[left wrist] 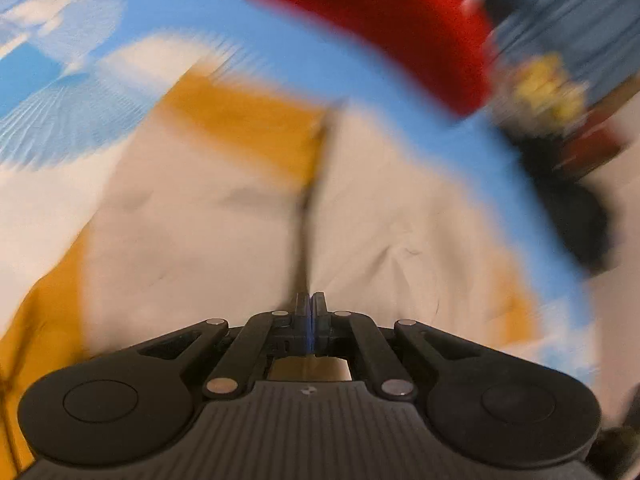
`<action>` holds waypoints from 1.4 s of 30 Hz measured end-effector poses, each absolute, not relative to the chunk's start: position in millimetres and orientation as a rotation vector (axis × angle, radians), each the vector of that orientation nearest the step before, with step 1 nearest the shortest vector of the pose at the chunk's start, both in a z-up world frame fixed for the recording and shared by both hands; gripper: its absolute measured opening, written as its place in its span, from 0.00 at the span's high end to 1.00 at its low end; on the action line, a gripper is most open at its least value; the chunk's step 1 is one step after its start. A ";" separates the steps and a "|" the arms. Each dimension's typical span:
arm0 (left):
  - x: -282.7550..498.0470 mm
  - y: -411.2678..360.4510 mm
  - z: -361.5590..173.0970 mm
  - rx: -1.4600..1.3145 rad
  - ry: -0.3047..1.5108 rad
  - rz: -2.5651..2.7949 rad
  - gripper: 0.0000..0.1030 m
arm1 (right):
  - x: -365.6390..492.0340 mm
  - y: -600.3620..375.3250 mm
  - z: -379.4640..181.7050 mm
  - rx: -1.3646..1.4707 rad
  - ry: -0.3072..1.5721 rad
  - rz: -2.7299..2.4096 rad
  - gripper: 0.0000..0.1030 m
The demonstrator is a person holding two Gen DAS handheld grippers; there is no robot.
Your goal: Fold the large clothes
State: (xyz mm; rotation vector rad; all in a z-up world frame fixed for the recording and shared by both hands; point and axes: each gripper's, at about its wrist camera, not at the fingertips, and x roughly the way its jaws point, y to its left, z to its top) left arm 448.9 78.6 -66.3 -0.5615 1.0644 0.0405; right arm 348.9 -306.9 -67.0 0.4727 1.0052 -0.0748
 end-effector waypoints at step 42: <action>443.2 -4.5 -82.1 -0.177 1.132 -0.224 0.81 | 342.0 -321.0 -84.0 0.599 1.034 -0.199 0.84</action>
